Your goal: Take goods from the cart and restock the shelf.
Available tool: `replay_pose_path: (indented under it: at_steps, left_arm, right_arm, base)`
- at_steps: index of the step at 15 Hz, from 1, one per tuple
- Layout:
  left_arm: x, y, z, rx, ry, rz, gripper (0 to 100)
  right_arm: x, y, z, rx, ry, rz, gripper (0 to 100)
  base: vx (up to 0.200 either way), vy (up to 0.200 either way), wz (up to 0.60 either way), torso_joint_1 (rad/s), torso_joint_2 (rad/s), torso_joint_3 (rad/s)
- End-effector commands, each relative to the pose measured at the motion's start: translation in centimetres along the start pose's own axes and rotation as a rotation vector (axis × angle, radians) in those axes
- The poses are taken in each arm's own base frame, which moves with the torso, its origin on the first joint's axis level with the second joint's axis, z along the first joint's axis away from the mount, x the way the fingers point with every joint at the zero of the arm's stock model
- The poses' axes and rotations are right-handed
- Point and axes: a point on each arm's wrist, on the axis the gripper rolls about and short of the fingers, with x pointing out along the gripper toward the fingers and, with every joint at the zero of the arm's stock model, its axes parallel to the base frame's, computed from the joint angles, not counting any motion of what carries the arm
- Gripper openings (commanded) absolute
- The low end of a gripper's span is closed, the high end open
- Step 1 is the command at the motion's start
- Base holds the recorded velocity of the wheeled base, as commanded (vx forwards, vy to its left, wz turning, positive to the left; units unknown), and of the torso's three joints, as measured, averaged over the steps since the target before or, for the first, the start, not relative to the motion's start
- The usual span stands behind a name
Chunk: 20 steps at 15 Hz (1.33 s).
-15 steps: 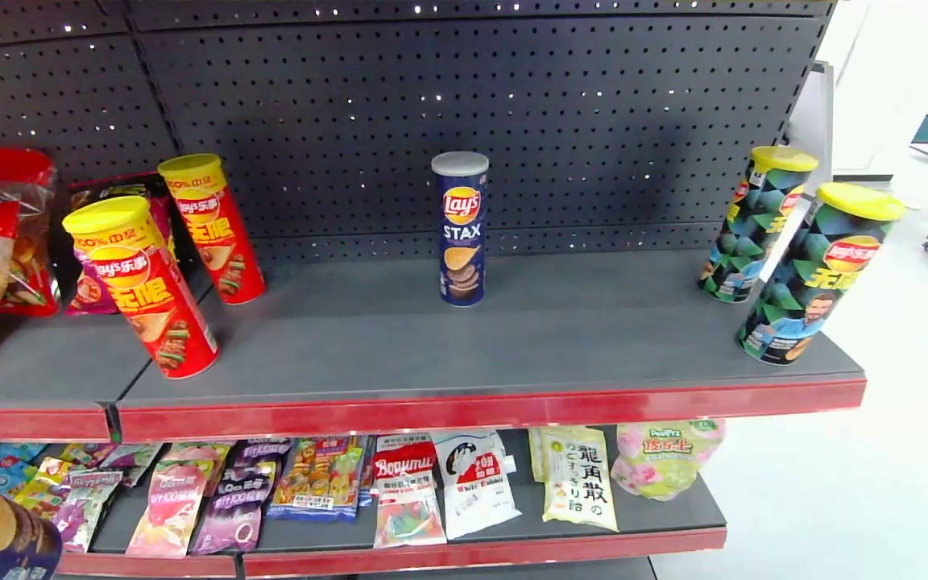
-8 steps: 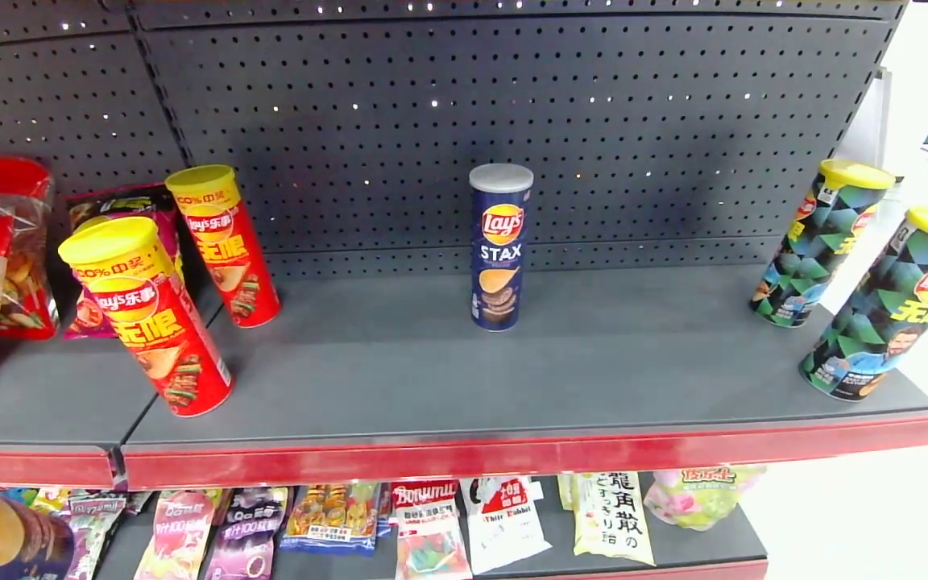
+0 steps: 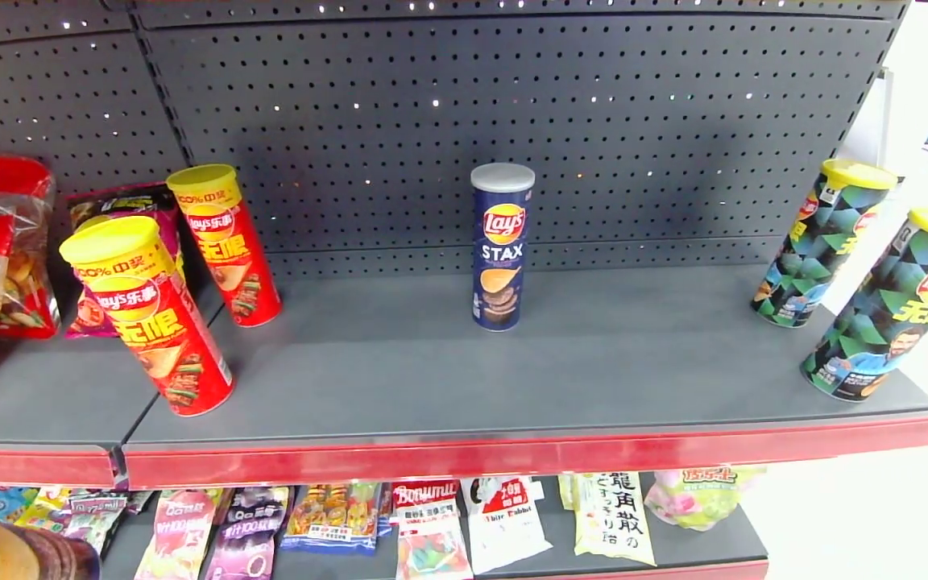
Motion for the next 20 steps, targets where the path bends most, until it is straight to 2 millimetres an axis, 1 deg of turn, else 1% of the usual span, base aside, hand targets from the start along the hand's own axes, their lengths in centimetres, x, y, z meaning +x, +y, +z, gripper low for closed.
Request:
replay_pose_path:
  at_steps: [1,2,4,5,6,7,8,9,10,11,12,13,14,16,17,18,20]
  left_arm:
    - [-0.4,-0.1,1.1,-0.024,-0.043,-0.014,0]
    - [-0.5,-0.1,1.4,-0.056,-0.050,-0.014,0]
    - [-0.1,0.2,1.9,-0.149,-0.035,-0.034,0]
    - [0.0,0.1,1.9,-0.198,-0.026,-0.092,0]
    - [-0.1,0.0,1.9,-0.236,-0.024,-0.172,0]
    - [-0.1,0.0,1.8,-0.242,-0.020,-0.194,0]
    - [0.0,0.0,1.8,-0.244,-0.014,-0.194,0]
    - [0.0,0.0,1.8,-0.244,-0.012,-0.193,0]
    - [0.0,0.0,1.8,-0.243,-0.013,-0.191,0]
    - [0.0,0.0,1.7,-0.232,-0.012,-0.191,0]
    - [0.0,0.0,1.7,-0.222,-0.011,-0.191,0]
    - [0.2,0.1,1.7,-0.198,-0.007,-0.191,0]
    - [0.3,0.1,1.8,-0.190,-0.003,-0.190,0]
    - [0.4,0.2,1.8,-0.177,0.002,-0.190,0]
    - [0.5,0.2,1.7,-0.176,0.009,-0.192,0]
    - [0.6,0.2,1.7,-0.179,0.013,-0.192,0]
    - [0.8,0.3,1.7,-0.184,0.022,-0.191,0]
  right_arm:
    - [3.9,0.2,7.8,-0.026,0.074,0.231,100]
    - [5.0,0.4,7.9,-0.070,0.108,0.334,100]
    - [8.6,0.9,8.4,-0.118,0.217,0.472,100]
    - [10.3,1.4,9.1,-0.113,0.248,0.532,100]
    - [11.8,2.0,9.9,-0.113,0.265,0.563,100]
    - [13.5,2.6,10.5,-0.113,0.292,0.594,100]
    - [14.5,3.0,10.8,-0.114,0.303,0.610,100]
    - [16.4,4.1,11.4,-0.111,0.318,0.662,100]
    - [17.6,5.0,11.6,-0.102,0.314,0.691,100]
    - [19.9,6.3,11.7,-0.089,0.298,0.706,100]
    - [21.1,7.0,11.5,-0.088,0.288,0.699,100]
    - [24.6,8.7,10.7,-0.081,0.244,0.679,100]
    - [26.3,9.7,10.3,-0.074,0.226,0.678,100]
    - [29.4,10.9,9.4,-0.077,0.233,0.627,100]
    - [30.7,11.5,9.4,-0.077,0.232,0.607,100]
    - [31.9,12.1,9.2,-0.070,0.232,0.604,100]
    - [33.5,13.7,9.3,-0.073,0.219,0.585,100]
  base:
    - [0.000,0.000,0.00,0.000,0.00,0.000]
    - [0.000,0.000,0.00,0.000,0.00,0.000]
    - [0.000,0.000,0.00,0.000,0.00,0.000]
    - [0.000,0.000,0.00,0.000,0.00,0.000]
    - [0.000,0.000,0.00,0.000,0.00,0.000]
    - [0.000,0.000,0.00,0.000,0.00,0.000]
    - [0.000,0.000,0.00,0.000,0.00,0.000]
    - [0.000,0.000,0.00,0.000,0.00,0.000]
    - [0.000,0.000,0.00,0.000,0.00,0.000]
    - [0.000,0.000,0.00,0.000,0.00,0.000]
    - [0.000,0.000,0.00,0.000,0.00,0.000]
    - [0.000,0.000,0.00,0.000,0.00,0.000]
    - [0.000,0.000,0.00,0.000,0.00,0.000]
    - [0.000,0.000,0.00,0.000,0.00,0.000]
    - [0.000,0.000,0.00,0.000,0.00,0.000]
    - [0.000,0.000,0.00,0.000,0.00,0.000]
    - [0.000,0.000,0.00,0.000,0.00,0.000]
